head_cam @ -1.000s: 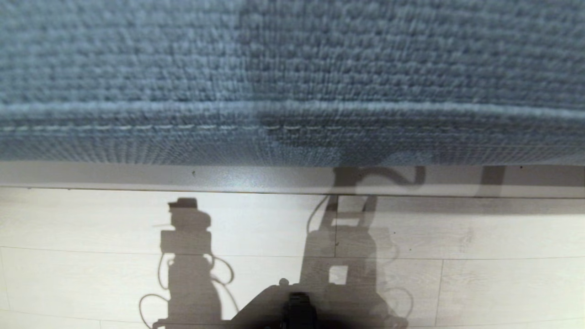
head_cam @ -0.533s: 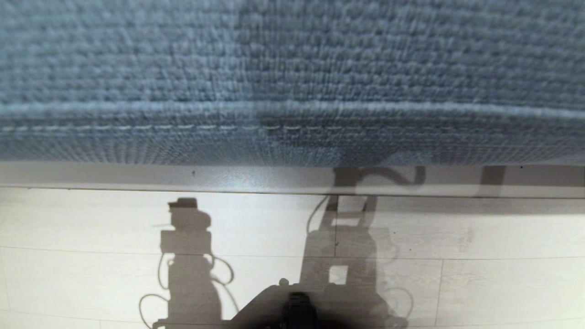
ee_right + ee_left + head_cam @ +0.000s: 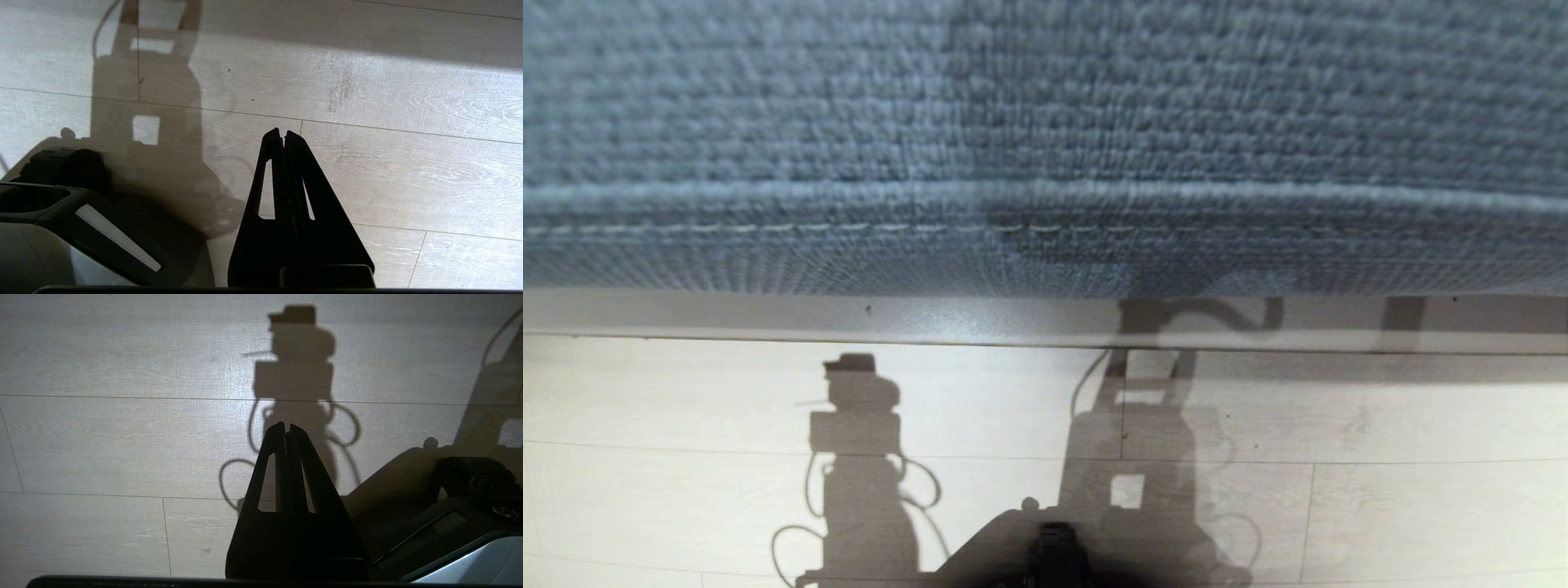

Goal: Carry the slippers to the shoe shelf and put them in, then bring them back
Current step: Pick up the slippers in the shoe cabinet

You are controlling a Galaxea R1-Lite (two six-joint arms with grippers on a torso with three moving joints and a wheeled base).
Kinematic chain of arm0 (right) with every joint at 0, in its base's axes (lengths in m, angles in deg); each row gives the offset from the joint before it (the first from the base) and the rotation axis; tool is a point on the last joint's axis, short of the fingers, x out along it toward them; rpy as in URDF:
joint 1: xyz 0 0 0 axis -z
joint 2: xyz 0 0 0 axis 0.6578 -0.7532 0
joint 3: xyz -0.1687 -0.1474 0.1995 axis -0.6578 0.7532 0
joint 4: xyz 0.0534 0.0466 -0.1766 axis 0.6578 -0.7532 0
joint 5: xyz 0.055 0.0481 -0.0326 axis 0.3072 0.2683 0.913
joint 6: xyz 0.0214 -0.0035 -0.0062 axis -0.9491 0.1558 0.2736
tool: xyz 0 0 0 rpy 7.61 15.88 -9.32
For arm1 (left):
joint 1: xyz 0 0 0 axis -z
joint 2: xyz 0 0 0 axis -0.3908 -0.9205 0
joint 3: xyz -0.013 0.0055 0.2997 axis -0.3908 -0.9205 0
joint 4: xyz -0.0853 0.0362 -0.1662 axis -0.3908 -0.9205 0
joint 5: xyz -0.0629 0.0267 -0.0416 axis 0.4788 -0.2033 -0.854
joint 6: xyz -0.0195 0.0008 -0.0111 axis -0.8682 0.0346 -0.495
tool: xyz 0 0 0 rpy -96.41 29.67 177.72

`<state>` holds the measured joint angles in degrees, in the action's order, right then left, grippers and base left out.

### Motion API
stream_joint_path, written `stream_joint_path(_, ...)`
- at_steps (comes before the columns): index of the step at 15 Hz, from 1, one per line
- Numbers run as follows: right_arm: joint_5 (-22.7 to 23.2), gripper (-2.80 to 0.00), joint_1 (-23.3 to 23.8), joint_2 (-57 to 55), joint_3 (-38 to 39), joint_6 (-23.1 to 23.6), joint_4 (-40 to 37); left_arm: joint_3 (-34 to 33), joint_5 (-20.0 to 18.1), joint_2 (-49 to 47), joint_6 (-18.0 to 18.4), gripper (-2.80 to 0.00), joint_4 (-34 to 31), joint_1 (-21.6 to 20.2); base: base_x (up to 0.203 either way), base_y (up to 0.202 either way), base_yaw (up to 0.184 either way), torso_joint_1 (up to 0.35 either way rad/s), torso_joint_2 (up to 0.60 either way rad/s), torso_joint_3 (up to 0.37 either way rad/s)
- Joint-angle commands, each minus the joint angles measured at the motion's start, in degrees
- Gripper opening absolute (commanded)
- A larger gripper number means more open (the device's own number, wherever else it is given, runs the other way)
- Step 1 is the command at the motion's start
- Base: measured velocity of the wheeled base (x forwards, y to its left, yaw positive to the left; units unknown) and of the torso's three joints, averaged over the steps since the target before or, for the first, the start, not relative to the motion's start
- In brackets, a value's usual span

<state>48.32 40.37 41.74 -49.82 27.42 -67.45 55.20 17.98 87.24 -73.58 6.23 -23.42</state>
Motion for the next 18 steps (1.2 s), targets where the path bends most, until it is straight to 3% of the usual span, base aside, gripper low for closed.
stream_joint_path(1,0.0,-2.80,0.0,0.0,0.0,0.0,0.0,0.0,0.0,0.0,0.0,-2.80,0.0,0.0,0.000,0.000,0.000,0.000,0.00,0.000)
stream_joint_path(18,0.0,-2.80,0.0,0.0,0.0,0.0,0.0,0.0,0.0,0.0,0.0,-2.80,0.0,0.0,0.000,0.000,0.000,0.000,0.00,0.000)
